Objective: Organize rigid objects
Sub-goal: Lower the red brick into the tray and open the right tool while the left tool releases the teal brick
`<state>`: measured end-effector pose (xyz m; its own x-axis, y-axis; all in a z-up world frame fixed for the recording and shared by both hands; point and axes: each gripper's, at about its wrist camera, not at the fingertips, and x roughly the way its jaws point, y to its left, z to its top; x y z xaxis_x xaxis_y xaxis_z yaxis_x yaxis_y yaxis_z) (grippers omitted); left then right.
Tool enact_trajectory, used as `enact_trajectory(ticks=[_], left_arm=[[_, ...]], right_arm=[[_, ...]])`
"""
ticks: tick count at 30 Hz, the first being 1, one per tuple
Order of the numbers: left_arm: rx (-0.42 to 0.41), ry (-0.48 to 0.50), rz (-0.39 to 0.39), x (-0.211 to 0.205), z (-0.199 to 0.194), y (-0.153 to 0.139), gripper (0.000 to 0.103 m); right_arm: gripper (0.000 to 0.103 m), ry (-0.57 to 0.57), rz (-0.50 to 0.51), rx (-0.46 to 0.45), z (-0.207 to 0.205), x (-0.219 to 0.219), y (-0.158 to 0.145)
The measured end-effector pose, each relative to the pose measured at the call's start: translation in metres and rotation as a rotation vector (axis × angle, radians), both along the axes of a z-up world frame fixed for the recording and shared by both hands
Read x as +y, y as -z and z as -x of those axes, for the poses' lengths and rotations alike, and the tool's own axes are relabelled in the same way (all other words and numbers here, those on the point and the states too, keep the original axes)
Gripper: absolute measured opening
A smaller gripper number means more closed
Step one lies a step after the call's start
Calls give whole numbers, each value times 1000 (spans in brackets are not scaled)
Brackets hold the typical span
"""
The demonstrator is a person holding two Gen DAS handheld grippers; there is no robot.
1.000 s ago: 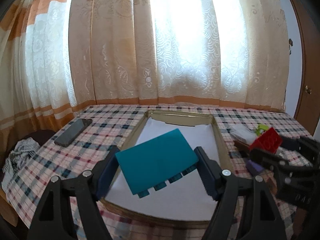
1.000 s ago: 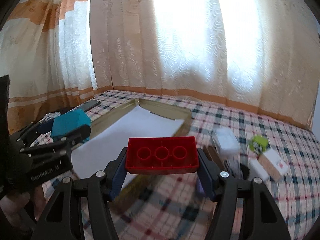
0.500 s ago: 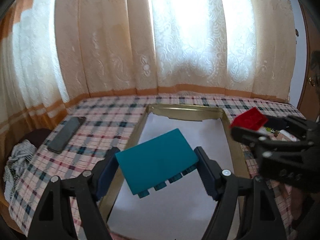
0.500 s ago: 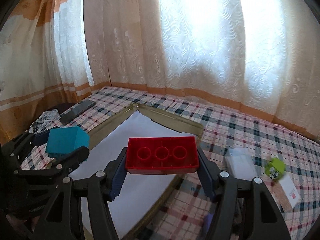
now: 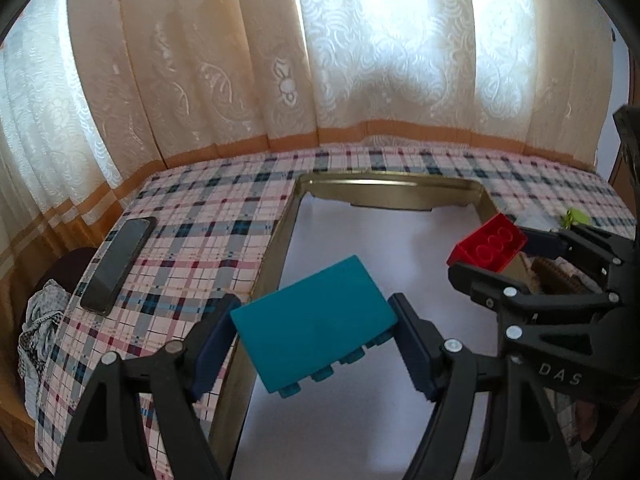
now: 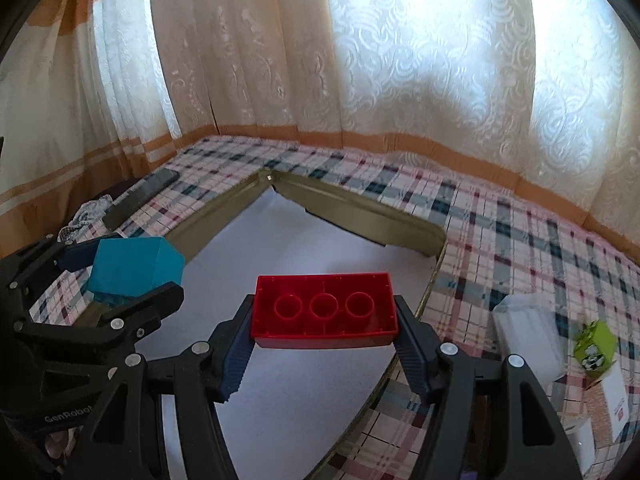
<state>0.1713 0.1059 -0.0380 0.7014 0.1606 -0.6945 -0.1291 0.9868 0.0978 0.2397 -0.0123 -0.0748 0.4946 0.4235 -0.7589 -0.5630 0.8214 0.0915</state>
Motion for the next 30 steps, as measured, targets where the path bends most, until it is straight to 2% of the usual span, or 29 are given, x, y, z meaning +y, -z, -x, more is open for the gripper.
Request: enact_trajectory(ticks=[7,10,12,16,19,23,27,30], left_arm=[[-24,-12,-8,2,3,-5,78],[-50,-37,-1,5,10,-9,85],[-69,-55,4,6,18,-13,92],[-141,-69,9,-2,48,-23,98],[-191,-66,24,-14,69,-28,102],[-247,-28,50,-43,96,-28,103],[-275,16,72,-77,112,-21,103],[-265,53,82,-101,117,-12,103]], right_arm=[[70,6,-30,14,-3,-2,1],[78,20,-46,-3,0,-6,-5],[87,24,-54,-5,1,-9,-8],[88,30,-99,-12,12,-28,-22],[88,43,-115,-28,33,-58,-34],[88,73,-111,-77,65,-110,-43],[88,192,-72,-131,95,-173,-39],[88,274,-45,-135,108,-204,-32]])
